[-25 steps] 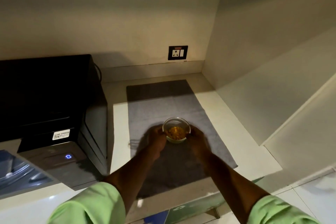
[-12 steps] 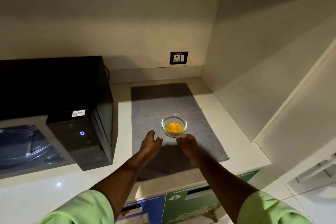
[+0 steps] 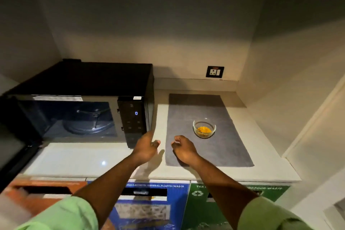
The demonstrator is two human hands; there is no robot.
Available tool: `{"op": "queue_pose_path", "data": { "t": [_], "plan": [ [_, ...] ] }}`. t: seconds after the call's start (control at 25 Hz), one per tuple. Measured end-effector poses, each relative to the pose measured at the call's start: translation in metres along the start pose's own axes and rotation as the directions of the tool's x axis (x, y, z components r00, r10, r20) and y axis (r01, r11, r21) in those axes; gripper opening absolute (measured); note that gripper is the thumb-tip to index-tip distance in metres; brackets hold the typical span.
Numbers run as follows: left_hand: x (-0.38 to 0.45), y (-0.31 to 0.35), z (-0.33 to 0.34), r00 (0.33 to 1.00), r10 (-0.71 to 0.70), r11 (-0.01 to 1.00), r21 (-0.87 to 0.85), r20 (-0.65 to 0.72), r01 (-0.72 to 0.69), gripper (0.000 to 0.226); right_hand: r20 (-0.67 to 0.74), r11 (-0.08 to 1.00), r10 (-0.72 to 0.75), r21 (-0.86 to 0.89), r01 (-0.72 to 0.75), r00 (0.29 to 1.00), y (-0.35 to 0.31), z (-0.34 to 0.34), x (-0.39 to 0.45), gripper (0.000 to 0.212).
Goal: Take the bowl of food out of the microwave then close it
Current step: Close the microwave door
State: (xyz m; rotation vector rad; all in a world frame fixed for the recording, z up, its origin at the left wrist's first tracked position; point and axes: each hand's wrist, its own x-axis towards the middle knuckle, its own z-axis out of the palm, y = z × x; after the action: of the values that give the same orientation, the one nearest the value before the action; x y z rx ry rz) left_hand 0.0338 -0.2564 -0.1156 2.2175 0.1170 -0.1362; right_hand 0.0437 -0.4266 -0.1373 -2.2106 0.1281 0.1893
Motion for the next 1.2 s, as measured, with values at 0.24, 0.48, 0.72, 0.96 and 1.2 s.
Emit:
{"op": "queue_pose_path", "data": {
  "t": [0.24, 0.48, 0.72, 0.96, 1.2],
  "plan": [
    [-0.046, -0.033, -0.087, 0.986, 0.031, 0.998, 0.064, -0.165, -0.021, 0.056, 0.006, 0.946, -0.320, -0.061, 0.319, 0.948, -0.077, 0.041, -0.027, 0.046],
    [-0.080, -0.071, -0.189, 0.915, 0.047, 0.986, 0.165, -0.400, 0.022, 0.055, -0.096, 0.738, -0.656, -0.290, 0.609, 0.749, -0.154, 0.061, -0.030, 0.044],
    [-0.123, -0.121, -0.329, 0.830, 0.219, 0.842, 0.529, -0.513, 0.105, 0.057, -0.013, 0.573, -0.694, -0.616, 0.540, 0.720, -0.204, 0.062, -0.004, 0.064],
    [-0.172, -0.186, -0.445, 0.813, 0.114, 0.737, 0.598, -0.570, 0.316, 0.071, -0.022, 0.561, -0.612, -0.717, 0.415, 0.790, -0.200, 0.071, 0.001, 0.065],
    [-0.211, -0.234, -0.460, 0.890, 0.023, 0.861, 0.461, -0.456, 0.214, 0.060, -0.082, 0.579, -0.611, -0.725, 0.373, 0.787, -0.200, 0.071, -0.002, 0.072]
  ]
}}
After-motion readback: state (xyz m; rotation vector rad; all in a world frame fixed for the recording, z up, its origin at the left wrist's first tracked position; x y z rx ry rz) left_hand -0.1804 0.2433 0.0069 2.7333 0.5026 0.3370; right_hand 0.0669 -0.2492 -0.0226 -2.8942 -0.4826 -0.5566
